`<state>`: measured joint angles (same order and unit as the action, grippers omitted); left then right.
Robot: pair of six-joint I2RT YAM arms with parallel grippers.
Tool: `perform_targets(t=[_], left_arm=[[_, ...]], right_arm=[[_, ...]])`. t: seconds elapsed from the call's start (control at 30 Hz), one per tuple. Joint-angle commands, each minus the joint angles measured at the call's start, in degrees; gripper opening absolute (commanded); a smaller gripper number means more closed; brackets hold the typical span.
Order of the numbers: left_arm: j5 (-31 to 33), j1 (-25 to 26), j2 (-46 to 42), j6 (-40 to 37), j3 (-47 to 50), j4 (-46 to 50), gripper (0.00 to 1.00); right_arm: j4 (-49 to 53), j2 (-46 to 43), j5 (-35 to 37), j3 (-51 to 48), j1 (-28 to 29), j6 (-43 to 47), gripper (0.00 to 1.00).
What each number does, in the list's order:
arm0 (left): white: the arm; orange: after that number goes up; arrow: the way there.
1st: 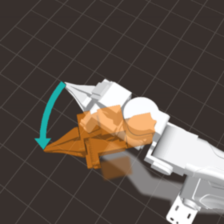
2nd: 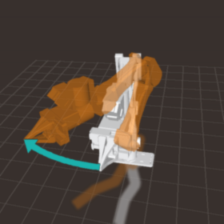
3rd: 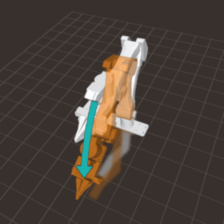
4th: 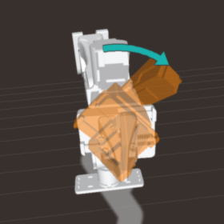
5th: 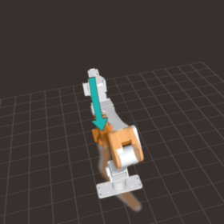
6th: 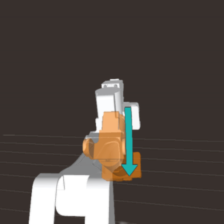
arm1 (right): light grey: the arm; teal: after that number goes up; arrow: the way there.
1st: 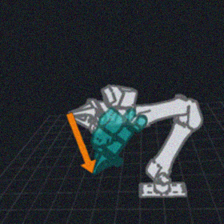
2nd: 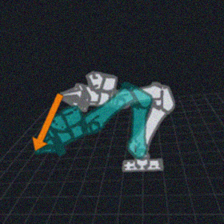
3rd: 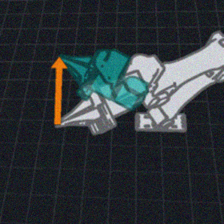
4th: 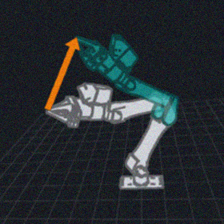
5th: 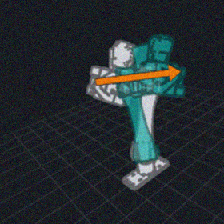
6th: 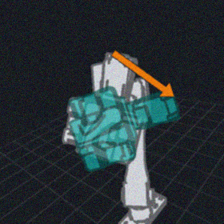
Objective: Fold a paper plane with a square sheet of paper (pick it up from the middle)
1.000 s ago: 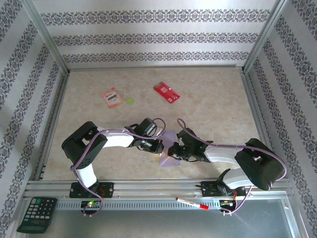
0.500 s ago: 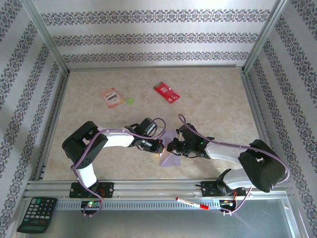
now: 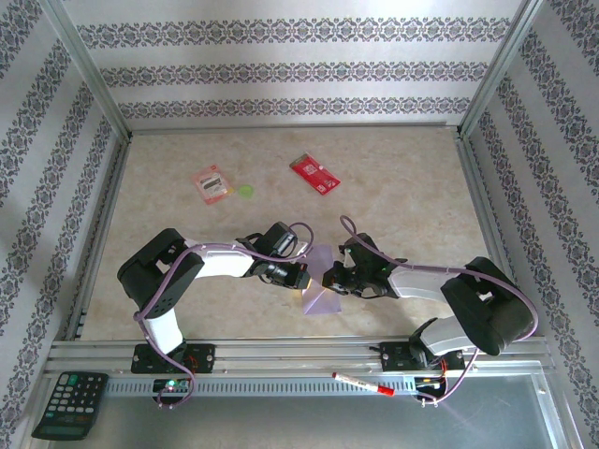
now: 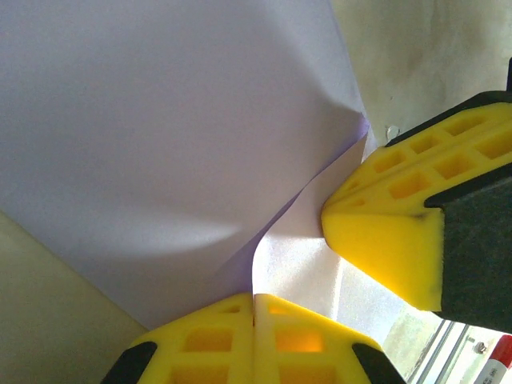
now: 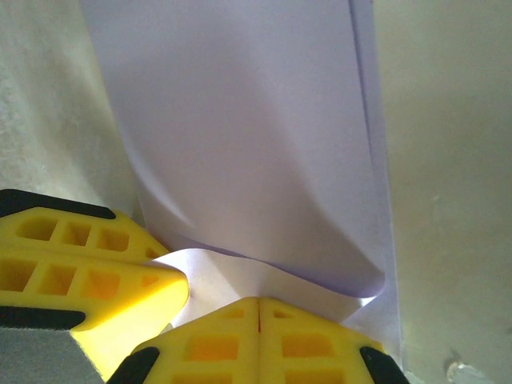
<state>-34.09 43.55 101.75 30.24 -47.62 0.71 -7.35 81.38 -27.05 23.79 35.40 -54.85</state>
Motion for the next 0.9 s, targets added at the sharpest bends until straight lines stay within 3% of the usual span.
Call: perform_targets(t=[0.0,0.33,0.6,0.87], left_arm=[[4.92,0.75,3.55,-1.59,1.38,6.28,0.00],[5.00,0.74,2.44,-1.19,0.27,7.05,0.00],[6.75,0.75,-1.17,-0.97,-2.25,9.92,0.12],[8.95,0.75,-8.41,-0.66,-4.82,14.41,0.30]], right_arm=[[2.34,1.21,0.57,-1.97,-0.37,2.15,0.00],[3.95,2.27,1.42,-2.34,-0.68,2.82,0.00],[4.04,2.86,1.89,-3.58,-0.69,2.65,0.00],[4.18,2.97,2.19,-3.75,-0.70,2.49,0.00]])
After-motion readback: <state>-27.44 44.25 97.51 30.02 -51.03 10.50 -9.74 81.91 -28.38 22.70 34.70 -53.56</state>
